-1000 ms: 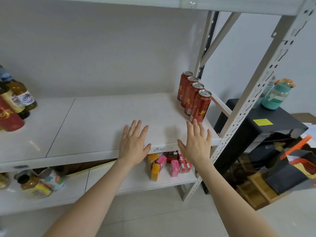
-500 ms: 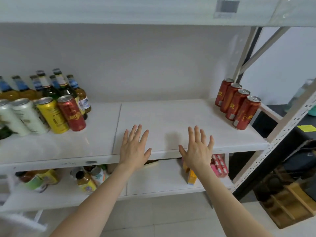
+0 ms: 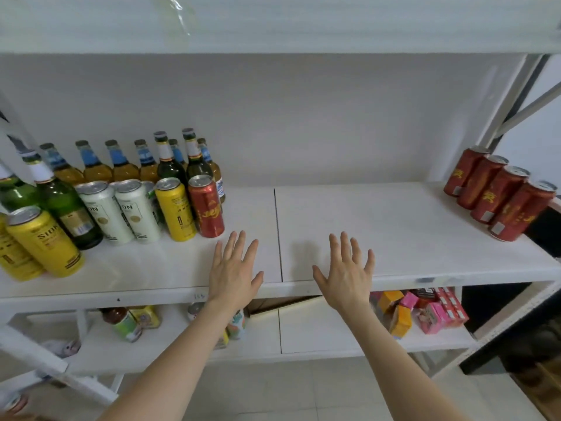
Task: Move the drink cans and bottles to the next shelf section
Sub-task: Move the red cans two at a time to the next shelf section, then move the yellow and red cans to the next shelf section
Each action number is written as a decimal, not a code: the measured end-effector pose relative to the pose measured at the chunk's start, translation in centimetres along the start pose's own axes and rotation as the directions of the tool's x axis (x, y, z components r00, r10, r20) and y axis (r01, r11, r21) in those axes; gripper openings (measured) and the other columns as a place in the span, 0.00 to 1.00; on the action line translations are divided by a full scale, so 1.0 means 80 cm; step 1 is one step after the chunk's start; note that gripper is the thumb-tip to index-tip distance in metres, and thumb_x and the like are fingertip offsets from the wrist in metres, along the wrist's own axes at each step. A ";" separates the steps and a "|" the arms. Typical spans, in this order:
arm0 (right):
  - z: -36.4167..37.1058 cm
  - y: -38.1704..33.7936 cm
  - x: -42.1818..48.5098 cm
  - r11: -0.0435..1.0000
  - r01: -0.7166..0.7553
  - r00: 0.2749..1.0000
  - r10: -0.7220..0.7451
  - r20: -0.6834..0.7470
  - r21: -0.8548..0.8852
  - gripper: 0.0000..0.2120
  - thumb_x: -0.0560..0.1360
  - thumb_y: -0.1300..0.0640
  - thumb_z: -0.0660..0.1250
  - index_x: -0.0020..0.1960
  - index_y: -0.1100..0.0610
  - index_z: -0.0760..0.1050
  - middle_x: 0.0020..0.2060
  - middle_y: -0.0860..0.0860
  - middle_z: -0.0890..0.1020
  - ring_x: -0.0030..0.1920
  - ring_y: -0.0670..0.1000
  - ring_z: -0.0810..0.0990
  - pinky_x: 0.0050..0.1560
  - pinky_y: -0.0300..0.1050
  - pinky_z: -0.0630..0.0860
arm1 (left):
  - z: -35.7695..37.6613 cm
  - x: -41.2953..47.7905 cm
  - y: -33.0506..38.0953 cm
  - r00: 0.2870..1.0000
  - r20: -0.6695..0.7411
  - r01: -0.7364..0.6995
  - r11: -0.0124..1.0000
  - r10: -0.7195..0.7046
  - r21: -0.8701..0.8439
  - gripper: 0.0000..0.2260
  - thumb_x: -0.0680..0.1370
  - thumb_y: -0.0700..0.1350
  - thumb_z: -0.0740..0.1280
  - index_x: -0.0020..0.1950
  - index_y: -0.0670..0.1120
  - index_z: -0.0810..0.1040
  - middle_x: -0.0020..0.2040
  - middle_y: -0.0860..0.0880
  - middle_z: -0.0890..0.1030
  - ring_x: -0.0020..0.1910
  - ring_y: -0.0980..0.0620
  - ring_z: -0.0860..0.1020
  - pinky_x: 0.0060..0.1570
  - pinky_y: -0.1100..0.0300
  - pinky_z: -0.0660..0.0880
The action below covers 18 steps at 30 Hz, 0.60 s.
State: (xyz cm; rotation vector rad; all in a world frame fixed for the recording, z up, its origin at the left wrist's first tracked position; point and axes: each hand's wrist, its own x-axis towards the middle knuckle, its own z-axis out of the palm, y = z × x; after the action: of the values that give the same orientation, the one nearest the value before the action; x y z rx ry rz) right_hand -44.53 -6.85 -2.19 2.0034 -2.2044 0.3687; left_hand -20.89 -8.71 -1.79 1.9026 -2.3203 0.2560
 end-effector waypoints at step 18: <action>0.033 -0.285 -0.024 0.999 0.022 1.000 -0.022 -0.017 0.028 0.37 0.78 0.35 0.54 0.80 0.54 0.53 0.79 0.55 0.58 0.79 0.57 0.56 0.75 0.64 0.50 | 0.009 -0.079 -0.267 0.999 -0.042 -0.008 1.000 0.007 -0.021 0.31 0.80 0.60 0.56 0.81 0.50 0.53 0.82 0.44 0.48 0.81 0.45 0.44 0.77 0.45 0.39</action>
State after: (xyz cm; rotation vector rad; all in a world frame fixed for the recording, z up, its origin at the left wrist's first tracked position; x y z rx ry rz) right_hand -21.56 -7.63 -3.25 2.0297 -2.1774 0.4144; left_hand 1.34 -6.90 -2.74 1.8610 -2.2944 0.2678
